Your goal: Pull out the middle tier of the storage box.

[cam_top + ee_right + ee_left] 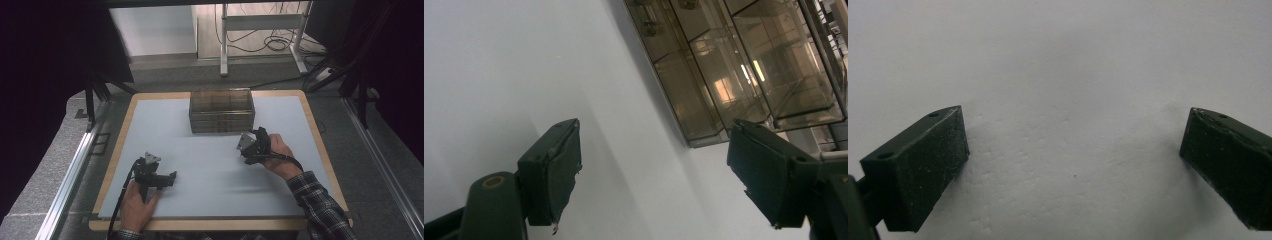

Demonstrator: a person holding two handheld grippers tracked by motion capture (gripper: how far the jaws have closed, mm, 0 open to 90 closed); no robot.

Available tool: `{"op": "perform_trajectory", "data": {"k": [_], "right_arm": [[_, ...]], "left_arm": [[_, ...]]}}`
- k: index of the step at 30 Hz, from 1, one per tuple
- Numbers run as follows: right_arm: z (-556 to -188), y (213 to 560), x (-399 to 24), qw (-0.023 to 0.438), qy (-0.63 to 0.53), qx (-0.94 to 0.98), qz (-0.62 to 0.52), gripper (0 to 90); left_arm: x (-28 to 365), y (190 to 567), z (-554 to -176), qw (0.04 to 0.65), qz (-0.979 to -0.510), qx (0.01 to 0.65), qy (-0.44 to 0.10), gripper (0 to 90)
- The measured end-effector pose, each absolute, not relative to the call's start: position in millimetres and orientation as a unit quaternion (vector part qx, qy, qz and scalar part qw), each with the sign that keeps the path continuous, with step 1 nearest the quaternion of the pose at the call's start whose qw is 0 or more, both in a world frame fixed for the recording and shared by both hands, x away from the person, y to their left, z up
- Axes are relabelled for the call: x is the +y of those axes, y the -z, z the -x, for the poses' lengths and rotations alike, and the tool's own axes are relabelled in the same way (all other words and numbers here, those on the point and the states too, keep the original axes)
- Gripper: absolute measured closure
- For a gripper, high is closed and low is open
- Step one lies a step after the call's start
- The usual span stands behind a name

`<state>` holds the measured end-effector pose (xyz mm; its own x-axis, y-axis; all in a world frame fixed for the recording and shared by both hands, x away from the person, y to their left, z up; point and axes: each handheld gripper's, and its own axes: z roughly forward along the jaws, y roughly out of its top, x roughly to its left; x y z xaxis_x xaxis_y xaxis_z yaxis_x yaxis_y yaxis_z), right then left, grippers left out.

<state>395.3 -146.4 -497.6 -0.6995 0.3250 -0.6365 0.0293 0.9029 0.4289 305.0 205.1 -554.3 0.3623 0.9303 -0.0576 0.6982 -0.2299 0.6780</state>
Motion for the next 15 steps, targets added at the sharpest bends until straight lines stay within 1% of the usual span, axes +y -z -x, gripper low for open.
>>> {"op": "perform_trajectory", "data": {"k": [7,15], "right_arm": [[-398.7,499.1,-139.3,0.391,-0.185,0.898,-0.087,23.0],[-401.1,501.1,-128.5,0.421,-0.166,0.890,-0.062,26.0]], "left_arm": [[205.2,554.2,-305.0,0.316,-0.763,0.534,-0.183,0.0],[205.2,554.2,-305.0,0.316,-0.763,0.534,-0.183,0.0]]}}
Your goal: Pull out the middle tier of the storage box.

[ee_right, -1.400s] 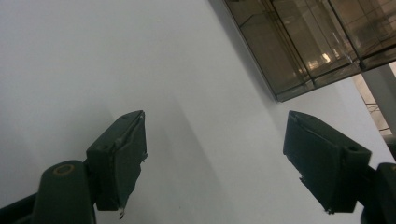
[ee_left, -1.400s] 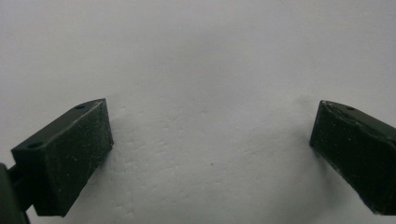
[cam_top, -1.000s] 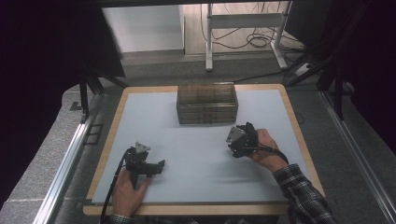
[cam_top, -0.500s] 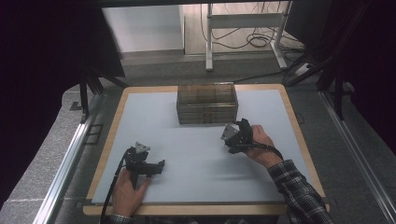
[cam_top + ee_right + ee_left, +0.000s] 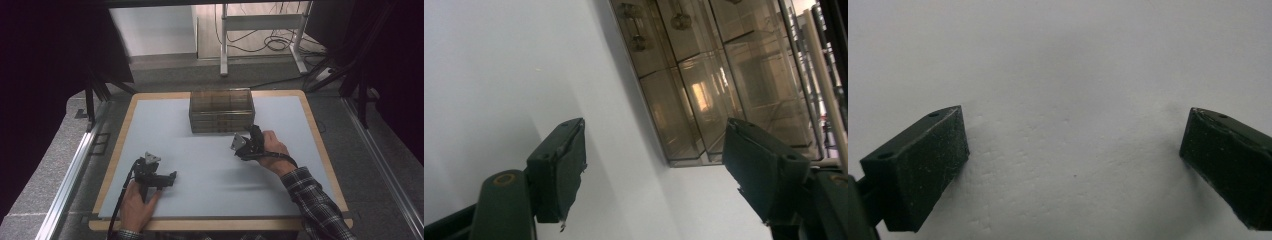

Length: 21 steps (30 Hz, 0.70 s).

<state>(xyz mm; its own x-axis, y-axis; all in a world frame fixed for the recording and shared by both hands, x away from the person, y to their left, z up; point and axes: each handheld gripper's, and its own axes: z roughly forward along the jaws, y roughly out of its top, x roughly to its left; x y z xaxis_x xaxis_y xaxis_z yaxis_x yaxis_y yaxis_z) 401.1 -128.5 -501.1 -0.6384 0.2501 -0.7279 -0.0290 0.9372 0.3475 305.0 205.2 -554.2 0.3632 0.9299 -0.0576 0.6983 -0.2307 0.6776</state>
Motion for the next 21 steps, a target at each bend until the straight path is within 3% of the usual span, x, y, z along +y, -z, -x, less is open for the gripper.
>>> {"op": "perform_trajectory", "data": {"k": [21], "right_arm": [[-410.5,515.0,-107.7,0.485,-0.120,0.866,-0.009,29.6]], "left_arm": [[205.3,554.2,-305.0,0.316,-0.763,0.533,-0.183,0.0]]}}
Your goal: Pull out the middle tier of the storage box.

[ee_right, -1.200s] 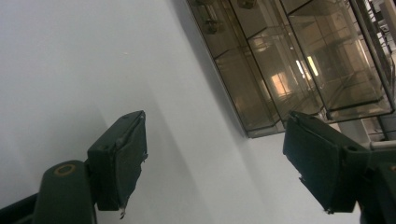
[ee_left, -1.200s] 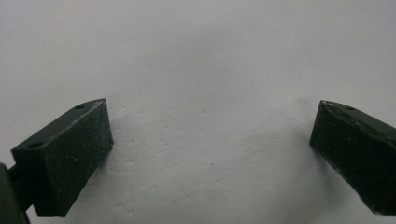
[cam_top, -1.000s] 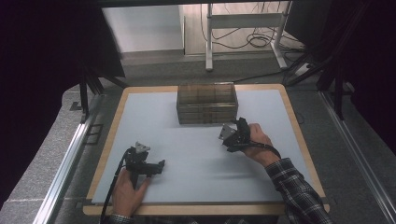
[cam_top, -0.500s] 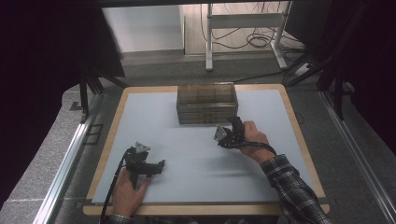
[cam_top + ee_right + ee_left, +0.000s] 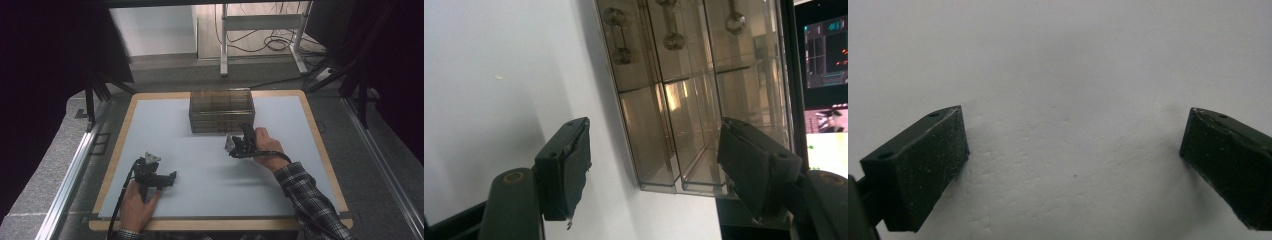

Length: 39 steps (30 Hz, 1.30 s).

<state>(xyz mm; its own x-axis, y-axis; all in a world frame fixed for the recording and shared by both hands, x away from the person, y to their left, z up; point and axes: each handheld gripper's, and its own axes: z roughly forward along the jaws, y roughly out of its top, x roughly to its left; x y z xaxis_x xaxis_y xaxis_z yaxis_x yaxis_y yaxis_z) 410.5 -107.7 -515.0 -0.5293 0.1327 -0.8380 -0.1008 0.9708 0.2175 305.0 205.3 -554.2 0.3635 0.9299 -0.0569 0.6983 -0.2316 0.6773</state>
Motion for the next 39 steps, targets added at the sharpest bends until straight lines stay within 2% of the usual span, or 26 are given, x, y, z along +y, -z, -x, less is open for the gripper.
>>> {"op": "perform_trajectory", "data": {"k": [7,8,17,39], "right_arm": [[-412.0,519.5,-101.3,0.504,-0.102,0.858,0.011,34.7],[-412.6,520.2,-99.4,0.507,-0.098,0.856,0.016,38.1],[-415.7,523.5,-89.6,0.524,-0.084,0.847,0.036,42.8],[-425.0,532.7,-64.0,0.568,-0.050,0.818,0.080,67.9]], "left_arm": [[205.3,554.2,-305.0,0.316,-0.763,0.533,-0.183,0.0],[205.3,554.2,-304.9,0.316,-0.763,0.534,-0.183,0.0],[205.3,554.2,-304.9,0.316,-0.763,0.534,-0.183,0.0],[205.3,554.2,-304.9,0.316,-0.763,0.534,-0.184,0.0]]}}
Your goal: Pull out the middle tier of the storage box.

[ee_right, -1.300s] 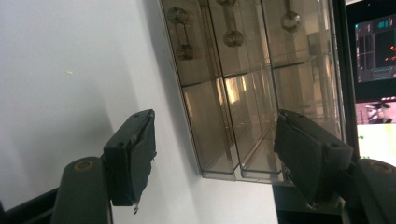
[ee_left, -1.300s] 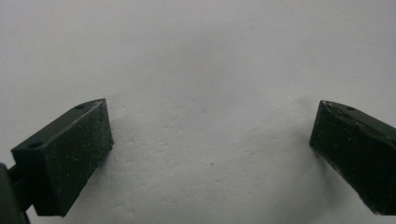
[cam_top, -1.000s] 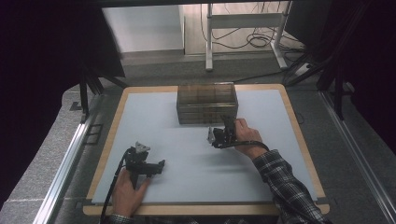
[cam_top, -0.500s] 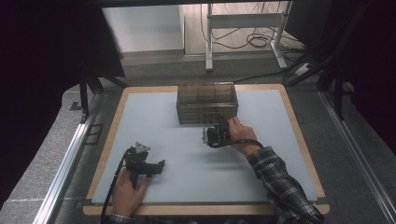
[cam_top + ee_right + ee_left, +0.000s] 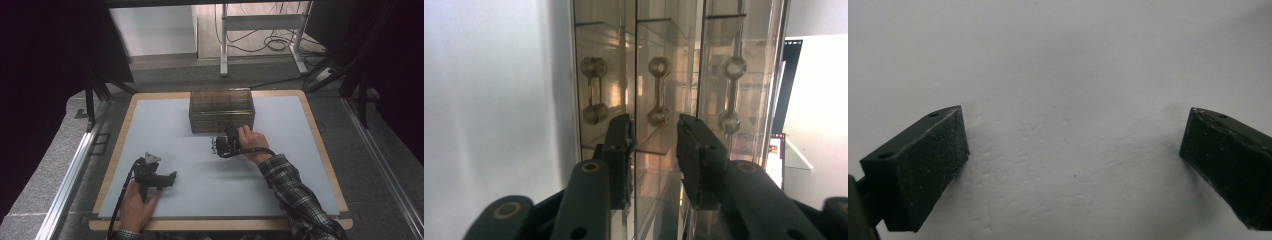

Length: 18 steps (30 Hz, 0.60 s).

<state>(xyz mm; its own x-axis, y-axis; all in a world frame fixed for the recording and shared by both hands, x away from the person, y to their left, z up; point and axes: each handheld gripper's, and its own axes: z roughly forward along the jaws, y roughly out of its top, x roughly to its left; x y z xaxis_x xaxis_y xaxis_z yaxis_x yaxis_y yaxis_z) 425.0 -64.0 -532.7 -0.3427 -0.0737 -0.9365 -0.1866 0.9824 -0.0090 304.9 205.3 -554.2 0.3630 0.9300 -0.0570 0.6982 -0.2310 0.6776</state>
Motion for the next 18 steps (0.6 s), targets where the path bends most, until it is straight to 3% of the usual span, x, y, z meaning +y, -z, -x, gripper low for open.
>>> {"op": "perform_trajectory", "data": {"k": [18], "right_arm": [[-431.8,540.1,-55.4,0.590,-0.036,0.802,0.092,80.6]], "left_arm": [[205.2,554.2,-304.9,0.316,-0.762,0.534,-0.184,0.0]]}}
